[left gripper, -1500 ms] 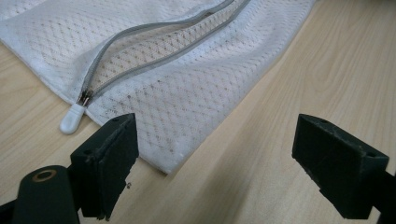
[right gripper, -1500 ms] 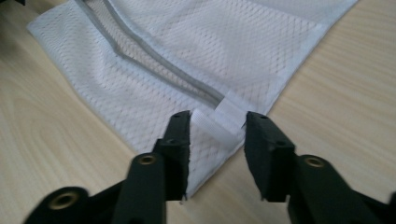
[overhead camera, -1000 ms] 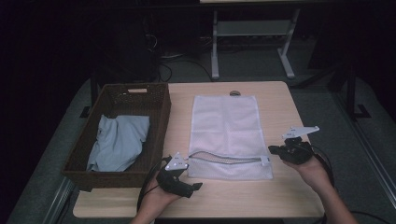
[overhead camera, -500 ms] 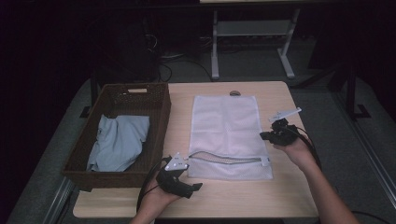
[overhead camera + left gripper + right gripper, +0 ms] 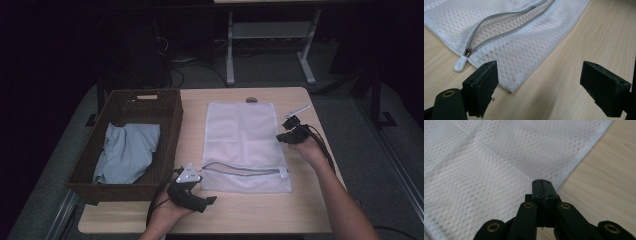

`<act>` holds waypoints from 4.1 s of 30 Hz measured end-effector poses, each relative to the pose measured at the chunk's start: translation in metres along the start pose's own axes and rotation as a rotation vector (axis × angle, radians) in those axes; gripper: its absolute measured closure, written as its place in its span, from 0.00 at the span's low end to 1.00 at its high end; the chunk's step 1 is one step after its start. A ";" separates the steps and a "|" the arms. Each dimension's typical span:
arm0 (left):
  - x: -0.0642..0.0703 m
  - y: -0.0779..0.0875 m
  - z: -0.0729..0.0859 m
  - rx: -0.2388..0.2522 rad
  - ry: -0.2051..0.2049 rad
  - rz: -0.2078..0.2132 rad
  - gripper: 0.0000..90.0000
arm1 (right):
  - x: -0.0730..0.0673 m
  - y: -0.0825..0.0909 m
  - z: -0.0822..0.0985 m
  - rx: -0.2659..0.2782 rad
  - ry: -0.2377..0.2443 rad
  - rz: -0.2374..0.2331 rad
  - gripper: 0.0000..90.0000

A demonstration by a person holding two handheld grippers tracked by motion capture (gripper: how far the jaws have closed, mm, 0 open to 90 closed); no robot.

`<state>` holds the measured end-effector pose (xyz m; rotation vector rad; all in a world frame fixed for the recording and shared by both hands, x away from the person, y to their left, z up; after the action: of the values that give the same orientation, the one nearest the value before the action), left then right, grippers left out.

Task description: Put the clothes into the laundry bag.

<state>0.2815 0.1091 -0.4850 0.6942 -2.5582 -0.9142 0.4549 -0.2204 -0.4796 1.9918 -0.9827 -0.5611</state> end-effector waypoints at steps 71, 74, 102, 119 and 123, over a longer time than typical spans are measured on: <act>-0.001 -0.003 0.002 -0.018 0.000 -0.015 0.16 | 0.091 0.031 0.073 -0.073 -0.149 0.168 1.00; -0.001 -0.004 0.002 -0.018 0.003 -0.015 0.16 | 0.093 0.031 0.075 -0.065 -0.156 0.169 1.00; -0.001 -0.004 0.003 -0.031 0.002 -0.013 0.16 | 0.051 0.073 0.082 0.106 -0.122 0.115 0.62; 0.000 -0.005 0.003 -0.033 -0.004 -0.013 0.16 | -0.019 0.098 0.102 0.162 -0.030 0.049 0.29; 0.000 -0.005 0.003 -0.034 -0.004 -0.012 0.16 | -0.042 0.101 0.105 0.180 -0.008 0.012 0.22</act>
<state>0.2815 0.1074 -0.4905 0.6991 -2.5382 -0.9615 0.3148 -0.2734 -0.4534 2.1413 -1.0816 -0.4895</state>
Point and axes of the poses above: each handheld gripper's, and its own axes: y roughly backward along the jaws, z roughly out of its underside, x roughly to its right, the point moved 5 cm from there along -y, roughly forward along the jaws, and after that the axes turned 1 degree about y, right-handed, at the moved point
